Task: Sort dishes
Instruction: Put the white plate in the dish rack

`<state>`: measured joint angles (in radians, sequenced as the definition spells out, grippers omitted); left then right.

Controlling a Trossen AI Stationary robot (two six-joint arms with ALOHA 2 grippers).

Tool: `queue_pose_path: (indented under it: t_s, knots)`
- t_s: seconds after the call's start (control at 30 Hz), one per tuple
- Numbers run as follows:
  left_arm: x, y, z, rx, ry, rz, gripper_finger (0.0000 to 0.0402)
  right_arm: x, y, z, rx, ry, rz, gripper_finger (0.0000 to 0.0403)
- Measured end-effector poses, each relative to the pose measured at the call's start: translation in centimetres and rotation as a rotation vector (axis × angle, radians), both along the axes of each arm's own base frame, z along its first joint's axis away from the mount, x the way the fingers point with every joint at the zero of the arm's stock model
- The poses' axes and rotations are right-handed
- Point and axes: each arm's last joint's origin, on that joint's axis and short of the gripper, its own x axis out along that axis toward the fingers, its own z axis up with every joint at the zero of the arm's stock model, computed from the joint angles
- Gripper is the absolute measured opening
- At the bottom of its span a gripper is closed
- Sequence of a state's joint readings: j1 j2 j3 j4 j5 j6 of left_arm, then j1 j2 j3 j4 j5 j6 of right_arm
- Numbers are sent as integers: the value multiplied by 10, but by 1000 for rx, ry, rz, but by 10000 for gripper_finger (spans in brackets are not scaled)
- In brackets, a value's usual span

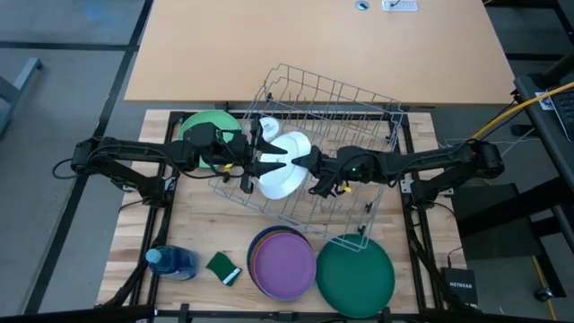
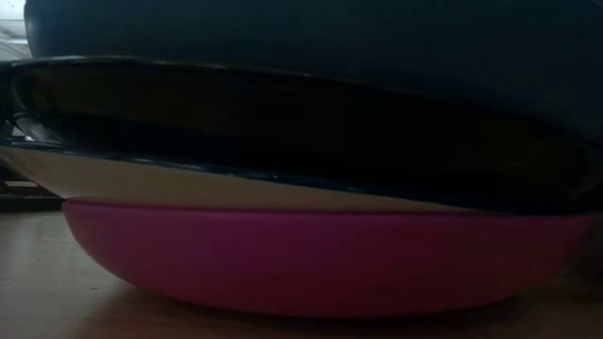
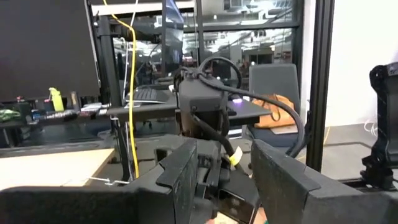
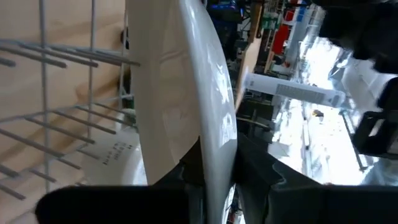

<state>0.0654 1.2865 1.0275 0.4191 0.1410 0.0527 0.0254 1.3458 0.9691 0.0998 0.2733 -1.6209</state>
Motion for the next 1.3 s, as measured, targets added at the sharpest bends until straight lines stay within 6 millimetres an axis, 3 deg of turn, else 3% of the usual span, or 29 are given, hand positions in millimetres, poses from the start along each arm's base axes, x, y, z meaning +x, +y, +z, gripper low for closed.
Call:
queue_pose_path:
  t_s: [0.57,1.3]
  knots:
    - [1,0,-5,-7,53,-1,141,22,2,-30,61,77,36,54]
    - [1,0,-7,-5,73,0,141,25,1,-29,51,34,-4,88]
